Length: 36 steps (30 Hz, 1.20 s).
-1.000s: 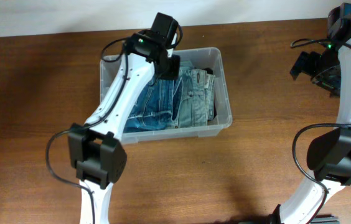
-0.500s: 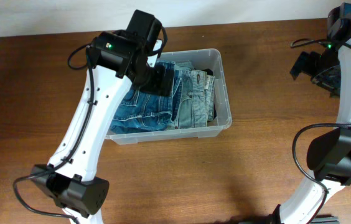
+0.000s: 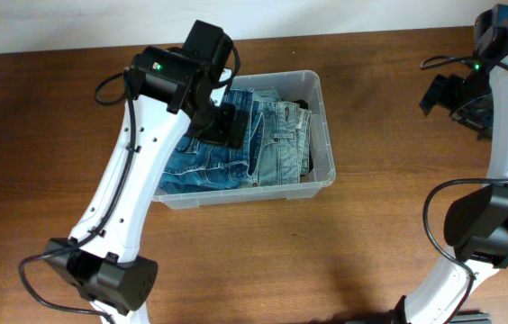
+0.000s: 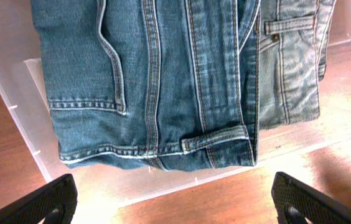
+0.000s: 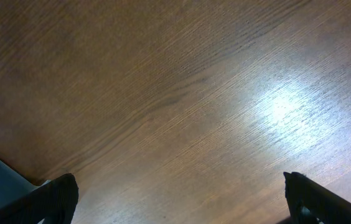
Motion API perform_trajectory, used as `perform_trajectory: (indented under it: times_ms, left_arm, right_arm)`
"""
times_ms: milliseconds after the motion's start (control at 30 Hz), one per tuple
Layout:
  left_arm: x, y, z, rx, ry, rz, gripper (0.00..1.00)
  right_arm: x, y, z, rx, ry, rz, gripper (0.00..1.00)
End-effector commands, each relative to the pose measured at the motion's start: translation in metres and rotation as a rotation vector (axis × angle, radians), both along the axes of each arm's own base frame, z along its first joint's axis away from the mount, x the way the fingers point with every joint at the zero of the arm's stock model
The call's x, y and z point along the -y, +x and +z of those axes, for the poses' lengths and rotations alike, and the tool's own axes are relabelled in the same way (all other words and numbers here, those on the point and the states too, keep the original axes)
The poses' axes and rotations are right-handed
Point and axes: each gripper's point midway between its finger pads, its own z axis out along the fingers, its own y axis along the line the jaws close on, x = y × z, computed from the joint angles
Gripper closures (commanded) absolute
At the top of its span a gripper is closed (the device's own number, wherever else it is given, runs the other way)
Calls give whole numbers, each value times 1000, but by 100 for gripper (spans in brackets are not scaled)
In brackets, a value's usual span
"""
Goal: Pack container
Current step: 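Press and tuck the dark-blue jeans down with the left gripper, then open the left gripper and withdraw it toward the front left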
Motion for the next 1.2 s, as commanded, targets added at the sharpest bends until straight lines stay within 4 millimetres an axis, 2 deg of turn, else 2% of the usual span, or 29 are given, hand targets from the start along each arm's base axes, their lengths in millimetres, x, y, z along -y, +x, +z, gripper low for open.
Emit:
perform_trajectory:
  times_ms: [0, 200, 300, 533, 600, 800, 933, 1033, 1167]
  left_arm:
    - [-2, -3, 6, 15, 12, -59, 1]
    - [1, -12, 2, -28, 12, -135, 1]
    - [6, -13, 6, -3, 5, -183, 1]
    - [36, -8, 45, 211, -24, -364, 1]
    - [35, -10, 51, 230, -17, -366, 1]
    - [26, -16, 51, 228, 3, -357, 1]
    - [16, -30, 50, 218, 3, -351, 1]
    - [5, -40, 55, 251, 1, -338, 1]
    - [-19, -52, 59, 323, -3, -292, 0]
  right_arm:
    - [1, -1, -1, -5, 1, -15, 1]
    - [1, -1, -1, -5, 1, -15, 1]
    - [1, -1, -1, -4, 1, -15, 2]
    - [1, -1, -1, -5, 1, -15, 2]
    - [1, -1, -1, -5, 1, -15, 2]
    - [1, -1, -1, -4, 1, -15, 2]
    - [1, -1, -1, -5, 1, -15, 2]
    - [1, -1, -1, -4, 1, -15, 1]
    - [1, -1, -1, -5, 1, -15, 1]
